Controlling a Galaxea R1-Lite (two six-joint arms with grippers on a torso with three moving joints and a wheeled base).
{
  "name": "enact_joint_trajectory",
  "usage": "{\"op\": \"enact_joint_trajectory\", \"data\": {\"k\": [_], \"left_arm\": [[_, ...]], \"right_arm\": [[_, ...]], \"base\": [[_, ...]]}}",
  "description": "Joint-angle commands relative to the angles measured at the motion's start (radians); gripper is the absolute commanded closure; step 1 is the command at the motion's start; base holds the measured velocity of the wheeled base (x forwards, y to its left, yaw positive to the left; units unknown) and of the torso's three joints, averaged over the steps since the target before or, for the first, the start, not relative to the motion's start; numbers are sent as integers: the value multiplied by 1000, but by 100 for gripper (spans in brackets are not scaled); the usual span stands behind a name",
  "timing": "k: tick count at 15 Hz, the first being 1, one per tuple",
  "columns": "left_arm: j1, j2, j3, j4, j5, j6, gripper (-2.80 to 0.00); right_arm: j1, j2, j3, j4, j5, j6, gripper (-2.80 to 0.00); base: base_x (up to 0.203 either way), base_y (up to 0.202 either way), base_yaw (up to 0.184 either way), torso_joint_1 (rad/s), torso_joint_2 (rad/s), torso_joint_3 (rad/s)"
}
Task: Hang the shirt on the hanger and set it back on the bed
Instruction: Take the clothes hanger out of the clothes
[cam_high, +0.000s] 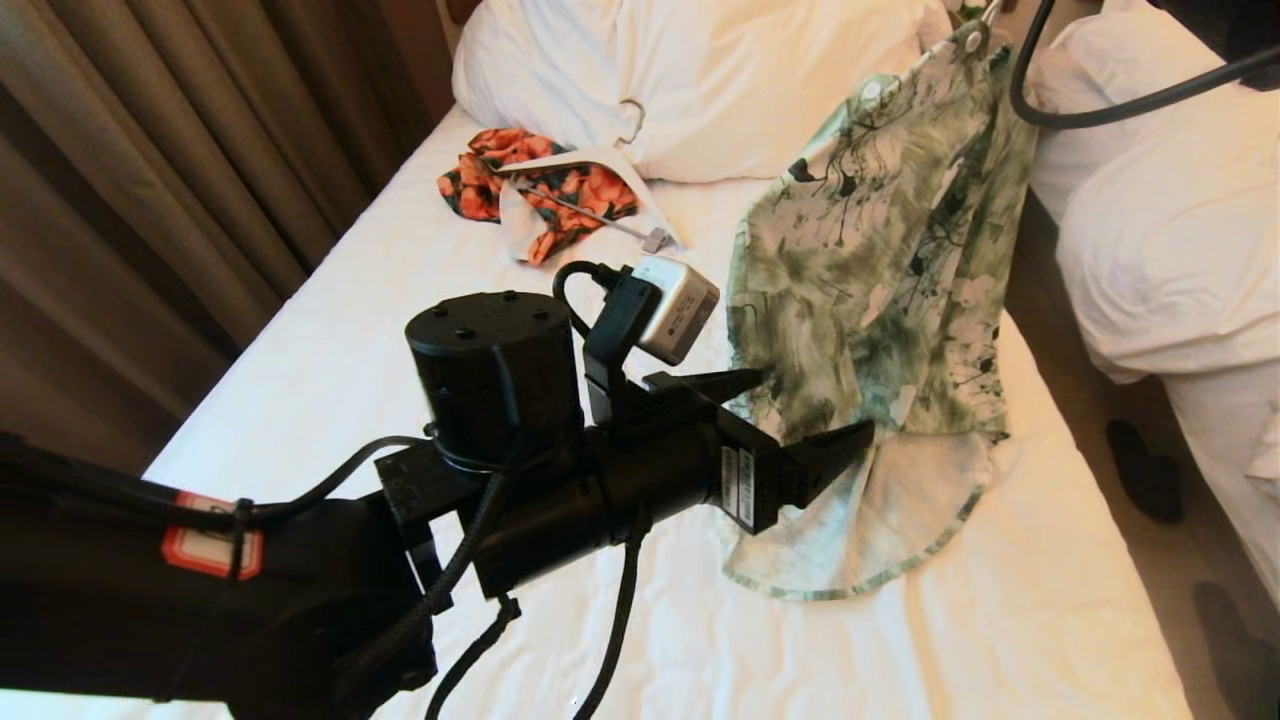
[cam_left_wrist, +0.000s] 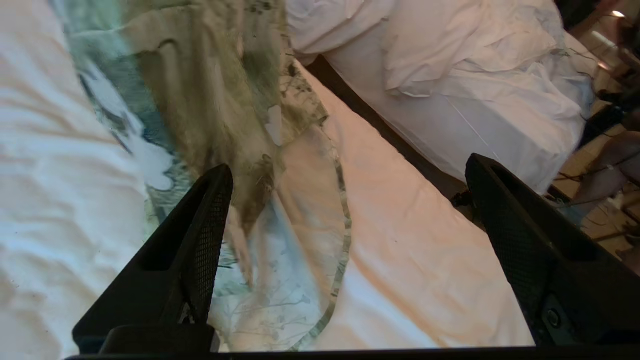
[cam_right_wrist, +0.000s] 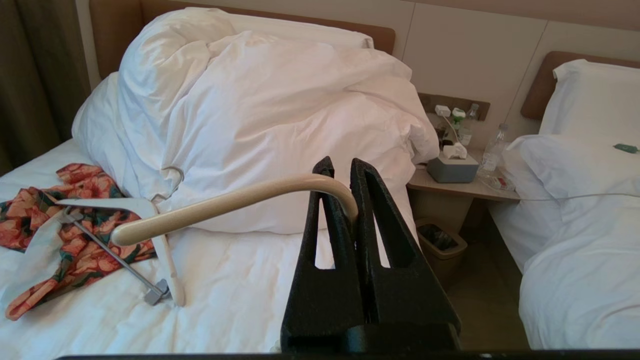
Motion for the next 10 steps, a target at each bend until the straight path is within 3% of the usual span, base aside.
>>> {"op": "enact_joint_trajectory", "data": {"k": [1,7,10], "left_arm": [[-7,13,-12,-2,24,-1,-280],[16,33,62,-14,138,0,-280],[31,1,102,-16,173,56,-280]], "right_arm": [[0,0,-1,-3,-1,-2,0],[0,-14,-1,-2,0,-2,0],[0,-16,-1,-1,-1,-2,0]], "base": [[0,0,0,0,0,0],[0,0,0,0,0,0],[0,0,0,0,0,0]]}}
